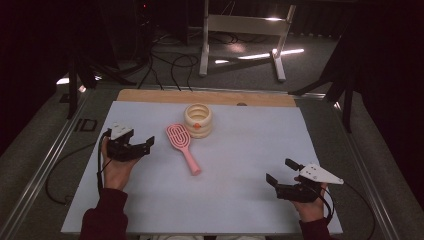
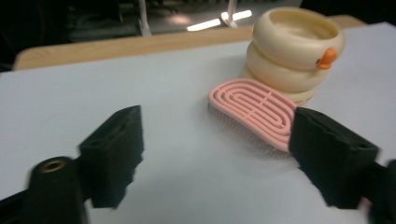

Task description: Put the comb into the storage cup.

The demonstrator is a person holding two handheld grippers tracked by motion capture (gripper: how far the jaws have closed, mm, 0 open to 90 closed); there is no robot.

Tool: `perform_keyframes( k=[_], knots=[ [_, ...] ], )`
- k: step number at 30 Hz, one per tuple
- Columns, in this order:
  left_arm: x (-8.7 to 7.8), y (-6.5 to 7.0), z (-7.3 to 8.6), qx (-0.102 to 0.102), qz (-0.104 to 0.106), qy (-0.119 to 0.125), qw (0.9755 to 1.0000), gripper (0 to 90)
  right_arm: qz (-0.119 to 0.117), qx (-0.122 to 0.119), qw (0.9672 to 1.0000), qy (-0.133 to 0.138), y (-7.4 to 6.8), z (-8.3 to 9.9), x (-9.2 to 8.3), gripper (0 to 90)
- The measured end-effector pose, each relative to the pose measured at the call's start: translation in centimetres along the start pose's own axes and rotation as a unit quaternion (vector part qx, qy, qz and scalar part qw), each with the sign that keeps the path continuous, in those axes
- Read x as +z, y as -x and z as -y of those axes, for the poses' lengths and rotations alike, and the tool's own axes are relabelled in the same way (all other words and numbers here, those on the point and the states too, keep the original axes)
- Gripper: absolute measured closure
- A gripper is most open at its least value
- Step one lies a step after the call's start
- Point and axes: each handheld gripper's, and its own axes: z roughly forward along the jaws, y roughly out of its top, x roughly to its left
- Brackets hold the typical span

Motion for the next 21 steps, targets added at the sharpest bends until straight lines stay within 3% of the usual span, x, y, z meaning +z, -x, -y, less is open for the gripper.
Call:
perform_keyframes(
  k=[3, 9, 12, 15, 21],
  knots=[
    [-1.7, 0.2, 0.7, 0.004, -0.011, 0.015, 0.9998, 13.2, 0.0, 0.0, 1.0, 0.0, -0.1, 0.0, 0.0, 8.9],
    [-4.3, 0.4, 2.0, 0.009, -0.037, 0.019, 0.9991, 7.8, 0.0, -0.001, 1.0, 0.003, -0.2, 0.0, 0.0, 8.9],
    [-5.3, 0.5, 2.9, 0.01, -0.034, 0.035, 0.9987, 2.8, 0.0, 0.001, 1.0, 0.007, -0.1, -0.1, -0.1, 8.8],
    [-5.9, 0.7, 4.0, 0.016, -0.002, 0.046, 0.9988, 0.0, -0.004, 0.0, 0.9998, 0.017, -0.2, 0.0, -0.2, 8.8],
    [-6.8, 0.8, 5.4, 0.016, 0.003, 0.054, 0.9984, 0.0, -0.006, -0.009, 0.9997, 0.023, -0.6, -0.1, -0.1, 8.8]
  ],
)
